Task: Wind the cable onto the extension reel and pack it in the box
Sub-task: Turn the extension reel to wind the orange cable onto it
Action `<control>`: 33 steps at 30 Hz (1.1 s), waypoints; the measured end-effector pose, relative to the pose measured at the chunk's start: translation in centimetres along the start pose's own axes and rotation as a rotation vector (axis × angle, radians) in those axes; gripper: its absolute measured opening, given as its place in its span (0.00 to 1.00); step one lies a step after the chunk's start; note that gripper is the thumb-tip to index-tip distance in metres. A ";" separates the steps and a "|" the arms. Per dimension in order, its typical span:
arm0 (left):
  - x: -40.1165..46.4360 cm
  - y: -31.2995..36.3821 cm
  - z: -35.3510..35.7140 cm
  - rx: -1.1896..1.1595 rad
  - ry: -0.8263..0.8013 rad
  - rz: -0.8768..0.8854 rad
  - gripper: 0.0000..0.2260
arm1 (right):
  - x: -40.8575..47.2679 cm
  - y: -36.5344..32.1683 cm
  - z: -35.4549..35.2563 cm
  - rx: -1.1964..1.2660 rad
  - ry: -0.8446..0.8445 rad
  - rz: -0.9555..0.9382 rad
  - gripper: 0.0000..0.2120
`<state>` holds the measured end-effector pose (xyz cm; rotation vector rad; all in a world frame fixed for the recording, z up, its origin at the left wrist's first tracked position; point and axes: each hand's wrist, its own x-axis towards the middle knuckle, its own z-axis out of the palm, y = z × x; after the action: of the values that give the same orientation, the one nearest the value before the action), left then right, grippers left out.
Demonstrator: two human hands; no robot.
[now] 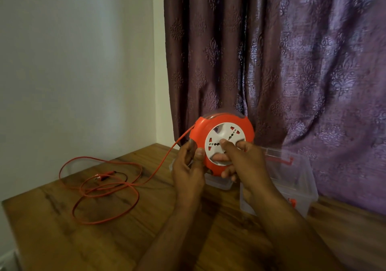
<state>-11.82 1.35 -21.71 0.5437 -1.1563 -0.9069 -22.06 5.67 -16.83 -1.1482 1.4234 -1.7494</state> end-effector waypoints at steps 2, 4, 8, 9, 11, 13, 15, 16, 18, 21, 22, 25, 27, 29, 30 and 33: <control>0.0 0.0 0.0 -0.008 0.020 -0.013 0.13 | 0.1 -0.1 0.0 -0.079 -0.005 -0.027 0.24; 0.1 -0.1 0.0 -0.041 0.037 -0.039 0.16 | 0.1 -0.3 -0.2 -0.270 0.046 -0.120 0.24; 0.3 0.2 -0.1 -0.081 0.068 -0.049 0.20 | -0.9 -0.3 -0.2 -0.786 0.224 -0.454 0.20; 0.4 0.3 -0.1 -0.088 0.077 -0.043 0.20 | -1.3 -0.3 -0.1 -0.861 0.238 -0.538 0.21; 0.4 0.4 -0.2 -0.098 0.086 -0.037 0.16 | -1.8 -0.4 0.2 -0.972 0.237 -0.629 0.25; 0.2 0.4 -0.1 -0.097 0.083 -0.043 0.14 | -1.8 -0.3 0.5 -1.077 0.200 -0.659 0.28; 0.1 0.3 0.0 -0.081 0.077 -0.038 0.17 | -1.6 -0.2 0.5 -1.156 0.158 -0.654 0.30; 0.1 0.3 0.1 -0.070 0.078 -0.031 0.18 | -1.6 -0.1 0.5 -1.175 0.151 -0.645 0.30; 0.1 0.1 0.3 -0.049 0.082 -0.016 0.19 | -1.4 0.0 0.3 -1.183 0.162 -0.631 0.30; 0.1 0.0 0.5 -0.033 0.075 -0.007 0.19 | -1.2 0.0 0.0 -1.168 0.190 -0.638 0.30; 0.0 0.0 0.6 -0.024 0.069 -0.005 0.18 | -1.3 -0.1 0.0 -1.153 0.198 -0.642 0.30; 0.1 0.0 0.5 -0.037 0.052 -0.009 0.11 | -1.2 -0.1 -0.2 -1.111 0.222 -0.631 0.29; 0.0 -0.2 0.5 -0.033 0.036 -0.006 0.11 | -0.9 -0.1 -0.4 -1.082 0.232 -0.593 0.29; -0.2 -0.4 0.5 -0.031 0.028 -0.004 0.11 | -0.8 -0.2 -0.5 -1.054 0.229 -0.563 0.29; -0.3 -0.4 0.5 -0.034 0.028 -0.004 0.11 | -0.8 -0.2 -0.5 -1.046 0.234 -0.562 0.29; -0.3 -0.6 0.5 -0.030 0.037 -0.008 0.12 | -0.8 -0.2 -0.5 -1.012 0.266 -0.563 0.28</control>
<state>-12.53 1.30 -22.12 0.5391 -1.1066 -0.9164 -22.18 6.65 -16.91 -2.0311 2.4644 -1.5342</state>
